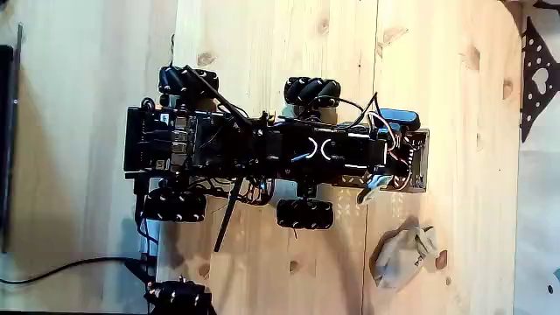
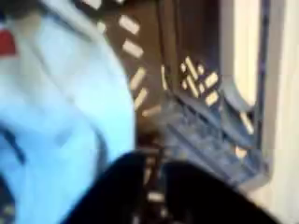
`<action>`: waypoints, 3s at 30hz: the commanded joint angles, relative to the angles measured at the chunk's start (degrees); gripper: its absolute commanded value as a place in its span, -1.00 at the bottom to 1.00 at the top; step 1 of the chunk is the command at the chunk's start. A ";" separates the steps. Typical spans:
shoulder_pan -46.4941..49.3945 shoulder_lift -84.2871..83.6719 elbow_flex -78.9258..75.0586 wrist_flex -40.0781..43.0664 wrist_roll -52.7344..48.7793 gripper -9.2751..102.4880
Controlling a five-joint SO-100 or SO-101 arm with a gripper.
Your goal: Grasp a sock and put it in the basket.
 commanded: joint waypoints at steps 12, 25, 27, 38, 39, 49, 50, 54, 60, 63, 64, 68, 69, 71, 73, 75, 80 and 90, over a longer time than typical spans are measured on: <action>2.02 8.35 -0.18 15.56 -4.22 -0.73; -1.23 8.35 -0.18 15.56 -4.22 -0.79; -1.23 8.35 -0.18 15.56 -4.22 -0.79; -1.23 8.35 -0.18 15.56 -4.22 -0.79; -1.23 8.35 -0.18 15.56 -4.22 -0.79; -1.23 8.35 -0.18 15.56 -4.22 -0.79; -1.23 8.35 -0.18 15.56 -4.22 -0.79; -1.23 8.35 -0.18 15.56 -4.22 -0.79; -1.23 8.35 -0.18 15.56 -4.22 -0.79; -1.23 8.35 -0.18 15.56 -4.22 -0.79; -1.23 8.35 -0.18 15.56 -4.22 -0.79; -1.23 8.35 -0.18 15.56 -4.22 -0.79; -1.23 8.35 -0.18 15.56 -4.22 -0.79; -1.23 8.35 -0.18 15.56 -4.22 -0.79; -1.23 8.35 -0.18 15.56 -4.22 -0.79; -1.23 8.35 -0.18 15.56 -4.22 -0.79; -1.23 8.35 -0.18 15.56 -4.22 -0.79; -1.23 8.35 -0.18 15.56 -4.22 -0.79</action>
